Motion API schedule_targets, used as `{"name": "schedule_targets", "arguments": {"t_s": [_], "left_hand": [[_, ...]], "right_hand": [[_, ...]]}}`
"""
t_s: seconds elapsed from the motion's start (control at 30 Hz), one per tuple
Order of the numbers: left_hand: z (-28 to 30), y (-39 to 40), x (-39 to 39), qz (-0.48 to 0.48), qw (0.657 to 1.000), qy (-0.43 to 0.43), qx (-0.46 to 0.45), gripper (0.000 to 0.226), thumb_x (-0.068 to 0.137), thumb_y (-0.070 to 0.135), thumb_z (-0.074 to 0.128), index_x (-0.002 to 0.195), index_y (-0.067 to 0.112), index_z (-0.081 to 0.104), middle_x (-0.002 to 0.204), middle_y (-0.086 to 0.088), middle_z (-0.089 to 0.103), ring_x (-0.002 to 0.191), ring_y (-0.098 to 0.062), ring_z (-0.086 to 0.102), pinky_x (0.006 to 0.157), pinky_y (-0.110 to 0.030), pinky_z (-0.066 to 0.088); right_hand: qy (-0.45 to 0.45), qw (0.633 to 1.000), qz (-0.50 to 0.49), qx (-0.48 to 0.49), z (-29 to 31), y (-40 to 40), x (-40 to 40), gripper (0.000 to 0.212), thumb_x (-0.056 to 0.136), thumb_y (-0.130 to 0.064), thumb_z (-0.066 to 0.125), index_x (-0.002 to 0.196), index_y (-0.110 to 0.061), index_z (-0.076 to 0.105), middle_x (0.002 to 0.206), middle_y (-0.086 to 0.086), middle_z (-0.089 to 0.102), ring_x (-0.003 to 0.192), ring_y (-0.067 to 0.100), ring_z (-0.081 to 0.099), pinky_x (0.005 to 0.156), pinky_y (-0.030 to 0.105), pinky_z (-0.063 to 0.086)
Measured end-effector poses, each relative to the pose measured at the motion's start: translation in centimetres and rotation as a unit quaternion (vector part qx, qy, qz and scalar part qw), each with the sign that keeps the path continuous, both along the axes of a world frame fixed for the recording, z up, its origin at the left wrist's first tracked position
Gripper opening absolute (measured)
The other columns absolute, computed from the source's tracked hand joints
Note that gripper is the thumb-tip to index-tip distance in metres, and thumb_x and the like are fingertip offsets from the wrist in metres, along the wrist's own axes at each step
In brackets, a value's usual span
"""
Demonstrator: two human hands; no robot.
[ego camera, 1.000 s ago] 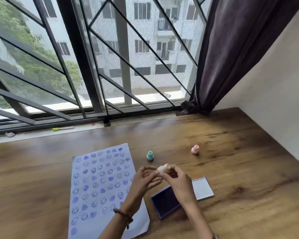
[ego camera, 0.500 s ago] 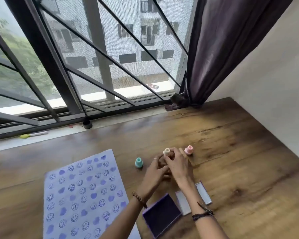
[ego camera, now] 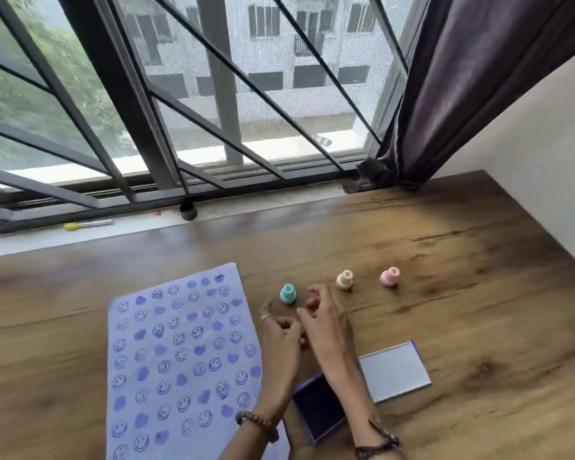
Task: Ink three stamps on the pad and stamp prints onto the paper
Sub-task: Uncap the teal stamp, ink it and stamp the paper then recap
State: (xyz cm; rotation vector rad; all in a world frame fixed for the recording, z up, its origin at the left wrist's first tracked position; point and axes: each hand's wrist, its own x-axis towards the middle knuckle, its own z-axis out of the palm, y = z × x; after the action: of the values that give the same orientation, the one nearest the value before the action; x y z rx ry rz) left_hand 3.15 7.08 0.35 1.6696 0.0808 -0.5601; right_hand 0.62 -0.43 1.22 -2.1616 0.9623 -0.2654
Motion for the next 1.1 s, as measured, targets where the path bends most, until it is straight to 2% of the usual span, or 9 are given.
{"name": "schedule_targets", "arguments": {"t_s": [0.17, 0.37, 0.47, 0.6, 0.77, 0.83, 0.93, 1.0, 1.1], "left_hand": [[1.3, -0.2, 1.5, -0.042, 0.998, -0.006, 0.038, 0.013, 0.084, 0.008, 0.047, 0.075, 0.018, 0.050, 0.086, -0.009, 0.063, 0.088, -0.028, 0.061, 0.080, -0.043, 0.050], [2.1, 1.6, 0.9, -0.049, 0.998, -0.026, -0.037, 0.038, 0.090, 0.005, 0.044, 0.096, 0.040, 0.058, 0.103, -0.010, 0.064, 0.085, -0.020, 0.062, 0.072, -0.033, 0.051], [2.4, 2.8, 0.5, -0.070, 0.994, 0.012, -0.078, 0.030, 0.091, 0.013, 0.051, 0.117, 0.028, 0.051, 0.105, 0.001, 0.062, 0.094, -0.017, 0.060, 0.077, -0.029, 0.049], [3.3, 4.2, -0.4, -0.128, 0.979, 0.043, -0.150, 0.017, 0.089, 0.015, 0.055, 0.097, 0.022, 0.069, 0.085, 0.003, 0.072, 0.079, -0.008, 0.068, 0.066, -0.017, 0.055], [3.9, 4.5, -1.4, -0.099, 0.989, -0.013, -0.107, 0.013, 0.085, 0.010, 0.060, 0.088, 0.013, 0.072, 0.075, -0.002, 0.071, 0.066, -0.008, 0.063, 0.063, -0.015, 0.054], [3.8, 4.4, -1.6, -0.106, 0.990, -0.040, -0.079, 0.011, 0.083, 0.012, 0.063, 0.082, 0.019, 0.072, 0.074, 0.000, 0.070, 0.066, -0.010, 0.062, 0.065, -0.016, 0.053], [3.3, 4.9, -1.5, -0.137, 0.977, -0.160, 0.035, 0.005, 0.080, 0.023, 0.068, 0.084, 0.020, 0.070, 0.074, 0.008, 0.067, 0.069, -0.006, 0.060, 0.061, -0.008, 0.045], [2.5, 5.6, -1.3, -0.193, 0.929, -0.276, 0.154, 0.014, 0.081, 0.029, 0.064, 0.092, 0.022, 0.067, 0.086, 0.008, 0.065, 0.082, -0.008, 0.056, 0.067, -0.016, 0.045], [1.7, 6.3, -1.1, -0.261, 0.867, -0.340, 0.255, 0.020, 0.083, 0.033, 0.059, 0.100, 0.023, 0.062, 0.100, 0.002, 0.062, 0.097, -0.016, 0.052, 0.076, -0.034, 0.047]], "right_hand": [[0.008, 0.996, 0.084, -0.025, 0.5, -0.3, 1.6, 0.029, 0.084, -0.018, 0.058, 0.111, -0.018, 0.048, 0.114, 0.002, 0.055, 0.102, 0.025, 0.055, 0.076, 0.037, 0.047], [-0.050, 0.994, 0.092, 0.007, 1.0, 0.0, -0.5, 0.013, 0.089, -0.026, 0.053, 0.101, -0.023, 0.049, 0.100, -0.002, 0.058, 0.085, 0.013, 0.053, 0.068, 0.024, 0.040], [-0.106, 0.986, 0.043, 0.121, 1.4, 0.8, -2.6, 0.007, 0.090, -0.027, 0.052, 0.088, -0.033, 0.049, 0.089, -0.011, 0.062, 0.079, 0.004, 0.059, 0.063, 0.009, 0.043], [-0.149, 0.975, 0.020, 0.162, 2.0, 1.9, -4.6, 0.004, 0.092, -0.024, 0.050, 0.090, -0.026, 0.053, 0.080, -0.007, 0.064, 0.069, 0.005, 0.059, 0.064, 0.024, 0.047], [-0.171, 0.966, -0.012, 0.193, 2.7, 3.5, -5.9, 0.024, 0.095, -0.033, 0.041, 0.083, -0.014, 0.052, 0.062, -0.005, 0.051, 0.053, 0.007, 0.044, 0.048, 0.018, 0.037], [-0.193, 0.934, -0.088, 0.288, 2.9, 3.8, -6.3, 0.032, 0.097, -0.034, 0.037, 0.079, -0.013, 0.053, 0.058, -0.003, 0.046, 0.050, 0.008, 0.041, 0.044, 0.019, 0.035], [-0.257, 0.803, -0.174, 0.509, 3.4, 3.7, -7.1, 0.031, 0.096, -0.028, 0.041, 0.076, -0.010, 0.056, 0.050, 0.000, 0.046, 0.042, 0.010, 0.041, 0.038, 0.020, 0.035], [-0.281, 0.728, -0.185, 0.597, 3.3, 3.6, -8.1, 0.030, 0.096, -0.025, 0.039, 0.075, -0.009, 0.055, 0.051, 0.002, 0.046, 0.043, 0.011, 0.042, 0.036, 0.020, 0.037], [-0.280, 0.698, -0.178, 0.634, 3.0, 3.7, -9.4, 0.025, 0.093, -0.020, 0.039, 0.076, -0.009, 0.053, 0.050, 0.002, 0.049, 0.041, 0.010, 0.045, 0.036, 0.018, 0.040]]}}
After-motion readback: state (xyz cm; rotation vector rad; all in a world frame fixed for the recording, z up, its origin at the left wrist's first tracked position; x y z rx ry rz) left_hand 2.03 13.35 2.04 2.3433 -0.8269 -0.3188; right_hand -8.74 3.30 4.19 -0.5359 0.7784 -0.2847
